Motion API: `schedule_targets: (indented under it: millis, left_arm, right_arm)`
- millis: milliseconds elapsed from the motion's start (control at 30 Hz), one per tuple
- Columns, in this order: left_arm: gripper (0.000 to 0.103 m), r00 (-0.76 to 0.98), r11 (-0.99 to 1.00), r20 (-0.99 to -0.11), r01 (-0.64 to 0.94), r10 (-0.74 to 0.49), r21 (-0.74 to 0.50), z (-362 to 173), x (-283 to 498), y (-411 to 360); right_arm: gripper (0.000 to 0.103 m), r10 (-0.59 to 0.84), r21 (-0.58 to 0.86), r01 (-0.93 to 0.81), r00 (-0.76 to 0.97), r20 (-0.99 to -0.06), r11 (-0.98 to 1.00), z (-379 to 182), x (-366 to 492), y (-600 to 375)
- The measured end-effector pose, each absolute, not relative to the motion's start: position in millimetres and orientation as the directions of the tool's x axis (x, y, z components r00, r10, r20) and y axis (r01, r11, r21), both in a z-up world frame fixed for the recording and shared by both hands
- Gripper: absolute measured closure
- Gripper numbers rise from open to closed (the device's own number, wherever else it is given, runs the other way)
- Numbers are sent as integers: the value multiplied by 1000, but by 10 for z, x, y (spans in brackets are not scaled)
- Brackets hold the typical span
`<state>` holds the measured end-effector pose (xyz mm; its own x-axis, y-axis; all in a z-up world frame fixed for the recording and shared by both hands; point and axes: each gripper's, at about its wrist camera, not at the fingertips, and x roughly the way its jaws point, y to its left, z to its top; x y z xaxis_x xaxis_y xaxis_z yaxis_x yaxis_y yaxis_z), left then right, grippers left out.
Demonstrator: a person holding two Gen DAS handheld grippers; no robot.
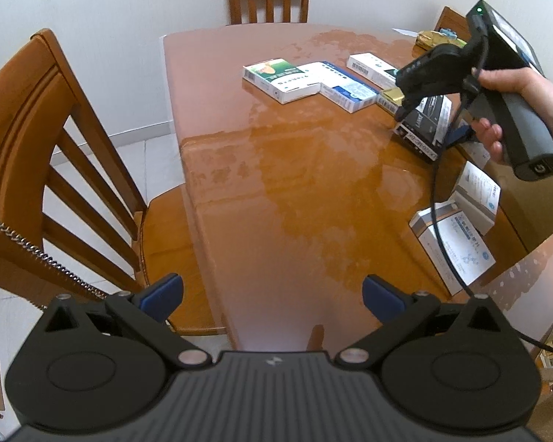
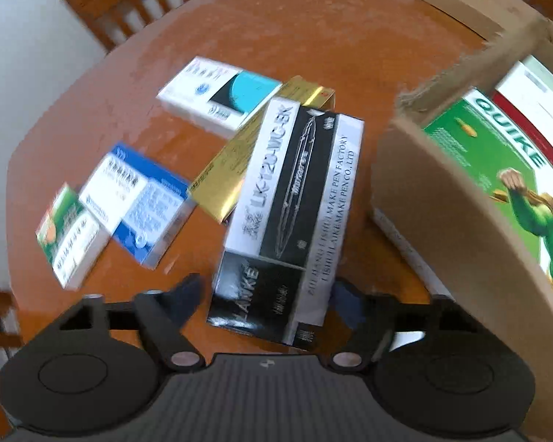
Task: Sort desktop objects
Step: 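Close the right gripper on the black LANKE marker box and lift it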
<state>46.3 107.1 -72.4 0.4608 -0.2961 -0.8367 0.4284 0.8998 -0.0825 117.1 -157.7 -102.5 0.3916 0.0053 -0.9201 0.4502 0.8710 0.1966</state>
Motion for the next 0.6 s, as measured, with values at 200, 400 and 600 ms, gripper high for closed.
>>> schedule_targets:
  millis: [200,400,600]
  left_arm:
    - [0,464,902,-834,421,-299,-89,-726,472,1090]
    - [0,462,895,-832,437,-307,-88,-716,436,1049]
    - [0,468,891,-830,447,-303,-74,-672,393,1027]
  right_arm:
    - [28,73,205,363,345,-936,909,-995,1088,-1453]
    - [28,254,323,227,287,-924,919,-897,931,-1163]
    - [29,443,480,190,205,-873,857,-927,863,-979]
